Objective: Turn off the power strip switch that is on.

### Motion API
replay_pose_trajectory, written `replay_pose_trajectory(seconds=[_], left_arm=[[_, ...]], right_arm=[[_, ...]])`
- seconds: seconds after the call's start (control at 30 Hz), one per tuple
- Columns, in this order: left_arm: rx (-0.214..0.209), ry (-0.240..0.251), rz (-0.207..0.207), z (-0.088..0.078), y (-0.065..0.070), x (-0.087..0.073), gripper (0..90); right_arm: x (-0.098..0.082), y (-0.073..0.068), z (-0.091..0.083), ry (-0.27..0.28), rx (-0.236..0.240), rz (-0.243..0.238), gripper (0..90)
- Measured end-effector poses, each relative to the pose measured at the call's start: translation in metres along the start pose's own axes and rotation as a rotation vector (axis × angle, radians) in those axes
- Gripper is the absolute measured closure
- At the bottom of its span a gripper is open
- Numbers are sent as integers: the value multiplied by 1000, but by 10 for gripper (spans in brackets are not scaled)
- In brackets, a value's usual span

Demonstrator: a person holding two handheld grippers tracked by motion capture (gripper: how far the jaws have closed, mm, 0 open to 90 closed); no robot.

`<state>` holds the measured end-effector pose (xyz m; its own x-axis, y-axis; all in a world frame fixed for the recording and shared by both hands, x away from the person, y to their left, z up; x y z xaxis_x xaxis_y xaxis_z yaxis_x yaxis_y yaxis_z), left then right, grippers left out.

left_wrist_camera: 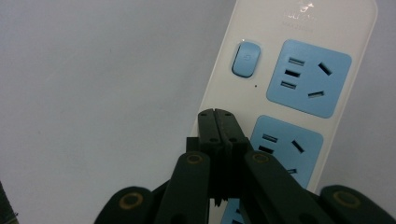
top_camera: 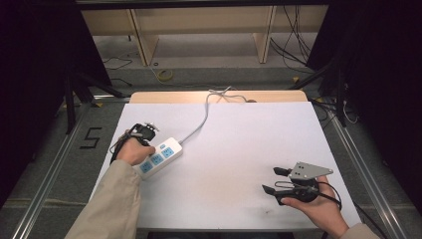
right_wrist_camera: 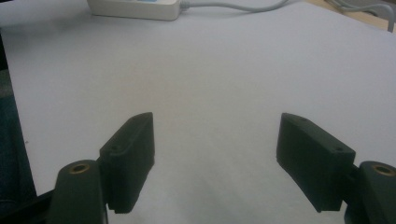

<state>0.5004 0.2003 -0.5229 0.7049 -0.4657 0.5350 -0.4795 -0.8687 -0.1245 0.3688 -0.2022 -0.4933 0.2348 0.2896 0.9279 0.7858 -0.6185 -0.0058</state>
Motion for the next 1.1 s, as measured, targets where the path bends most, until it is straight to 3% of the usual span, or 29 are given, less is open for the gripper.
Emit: replay_pose_trajectory(seconds=[0.07,0.23,0.37,0.77,0.93,1.1], left_arm=[[8,-8,19,0,0,0,900],[-6,2,15,0,0,0,900],[-4,-9,38,0,1,0,900],[-16,-71,73,2,3,2,900],[5,-57,73,2,4,2,900],[0,-60,66,2,3,2,900]], right_arm=[[0,0,1,-4,0,2,285],[0,0,2,-2,1,-1,285],[-1,0,3,-8,2,1,285],[-1,-1,3,-11,7,-4,286],[0,-1,3,-10,5,-5,286],[0,-1,3,-11,5,-7,286]])
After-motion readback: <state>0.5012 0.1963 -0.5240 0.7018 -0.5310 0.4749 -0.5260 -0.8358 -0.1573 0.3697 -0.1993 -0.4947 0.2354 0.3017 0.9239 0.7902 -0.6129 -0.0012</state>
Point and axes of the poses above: each handheld gripper's, and its own axes: z roughly forward along the jaws, x roughly out of its top, y roughly to its right, the point moved 9 cm from there along z, roughly forward along the jaws, and after that the axes turned 11 degrees about y, right-handed, at the moved point
